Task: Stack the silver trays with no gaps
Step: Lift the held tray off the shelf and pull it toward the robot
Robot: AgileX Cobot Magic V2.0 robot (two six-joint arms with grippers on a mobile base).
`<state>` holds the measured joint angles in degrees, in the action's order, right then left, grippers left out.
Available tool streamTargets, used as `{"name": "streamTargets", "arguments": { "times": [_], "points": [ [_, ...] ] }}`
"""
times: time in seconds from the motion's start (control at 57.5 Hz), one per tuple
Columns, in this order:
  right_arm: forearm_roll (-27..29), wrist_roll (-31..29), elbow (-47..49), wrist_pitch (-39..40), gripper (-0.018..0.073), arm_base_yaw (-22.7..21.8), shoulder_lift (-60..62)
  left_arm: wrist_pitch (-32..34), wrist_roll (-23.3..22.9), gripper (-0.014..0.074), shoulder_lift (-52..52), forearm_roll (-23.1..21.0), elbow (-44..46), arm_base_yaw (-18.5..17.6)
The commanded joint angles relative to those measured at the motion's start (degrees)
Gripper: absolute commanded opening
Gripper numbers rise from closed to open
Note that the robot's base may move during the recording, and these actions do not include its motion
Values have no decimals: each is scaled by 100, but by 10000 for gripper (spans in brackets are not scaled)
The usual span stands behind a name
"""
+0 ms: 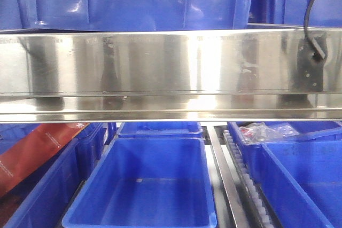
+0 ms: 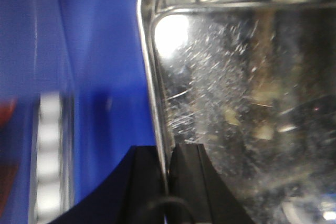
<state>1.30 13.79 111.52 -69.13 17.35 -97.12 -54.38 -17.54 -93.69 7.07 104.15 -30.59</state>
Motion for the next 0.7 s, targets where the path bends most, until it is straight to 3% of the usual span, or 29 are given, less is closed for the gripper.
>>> {"name": "streamTargets", "arguments": {
  "times": [0.0, 0.191, 0.678],
  "points": [
    [-130, -126, 49, 430, -79, 5, 148, 656, 85, -13, 226, 139, 65, -40],
    [-170, -126, 49, 1008, -79, 5, 171, 1207, 85, -13, 285, 284, 65, -40],
    [-306, -126, 49, 1270, -79, 5, 171, 1229, 85, -13, 275, 410, 65, -40]
  ]
}}
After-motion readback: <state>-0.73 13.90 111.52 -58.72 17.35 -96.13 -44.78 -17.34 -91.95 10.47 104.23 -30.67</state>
